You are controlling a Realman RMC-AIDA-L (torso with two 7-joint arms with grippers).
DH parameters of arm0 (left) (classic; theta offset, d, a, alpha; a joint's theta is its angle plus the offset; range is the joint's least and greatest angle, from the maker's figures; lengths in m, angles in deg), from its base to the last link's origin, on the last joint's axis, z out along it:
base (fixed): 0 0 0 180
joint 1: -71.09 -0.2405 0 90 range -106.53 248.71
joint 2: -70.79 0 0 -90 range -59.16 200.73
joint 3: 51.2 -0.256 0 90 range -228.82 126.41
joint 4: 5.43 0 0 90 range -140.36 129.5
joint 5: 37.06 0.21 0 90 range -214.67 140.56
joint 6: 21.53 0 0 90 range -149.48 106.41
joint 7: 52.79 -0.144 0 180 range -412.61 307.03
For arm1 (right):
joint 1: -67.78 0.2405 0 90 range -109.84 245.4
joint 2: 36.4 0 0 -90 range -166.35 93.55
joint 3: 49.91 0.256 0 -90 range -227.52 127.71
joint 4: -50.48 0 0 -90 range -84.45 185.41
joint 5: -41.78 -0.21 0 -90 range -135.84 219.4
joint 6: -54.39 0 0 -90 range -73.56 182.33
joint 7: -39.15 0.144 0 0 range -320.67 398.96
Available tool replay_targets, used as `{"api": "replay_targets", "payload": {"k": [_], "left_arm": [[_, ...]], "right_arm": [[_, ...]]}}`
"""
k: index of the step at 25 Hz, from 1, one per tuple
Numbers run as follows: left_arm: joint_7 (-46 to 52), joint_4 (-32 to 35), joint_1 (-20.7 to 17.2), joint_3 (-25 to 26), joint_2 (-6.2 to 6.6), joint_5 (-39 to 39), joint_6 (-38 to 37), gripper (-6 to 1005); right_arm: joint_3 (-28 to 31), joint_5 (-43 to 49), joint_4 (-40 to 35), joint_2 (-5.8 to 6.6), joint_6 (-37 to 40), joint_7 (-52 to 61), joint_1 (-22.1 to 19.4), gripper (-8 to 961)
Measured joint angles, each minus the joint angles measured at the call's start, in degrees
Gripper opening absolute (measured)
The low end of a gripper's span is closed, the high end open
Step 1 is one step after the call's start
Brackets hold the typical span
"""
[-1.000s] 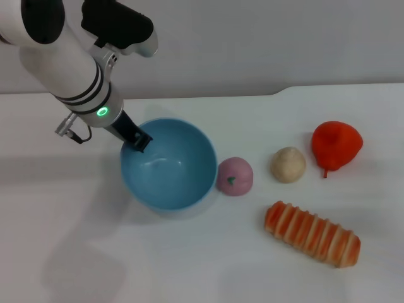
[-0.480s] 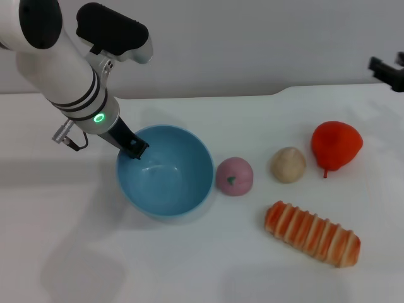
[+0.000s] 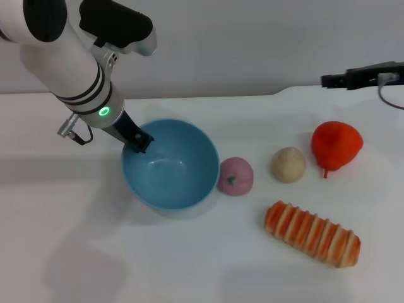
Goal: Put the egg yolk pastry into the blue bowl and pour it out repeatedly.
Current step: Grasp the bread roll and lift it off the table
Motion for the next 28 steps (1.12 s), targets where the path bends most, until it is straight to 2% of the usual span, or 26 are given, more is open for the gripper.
{"api": "replay_targets", "payload": {"k": [6,10,15,28], "left_arm": [[0.1,0.5,0.0,0.1,-0.16,-0.1,-0.3,-1],[0.2,0.5,0.0,-0.1,-0.17,-0.2,-0.6,-1],[0.2,0.5,-0.1,-0.3,-0.17,-0.2,-0.7,-1],[0.2,0.8,-0.2,-0.4,-0.27,-0.2,-1.4,0]], "right_arm": [[-9.2,0.6,0.7,-0.69,2.0,6.8,2.0,612],[-15.6,1.9,3.8,-1.25,1.0,11.5,3.2,613],[-16.7,2.9,8.1,-1.35,-1.1,12.5,3.2,613],[-16.9,3.1,11.5,-1.42,-1.9,13.9,3.1,613]]}}
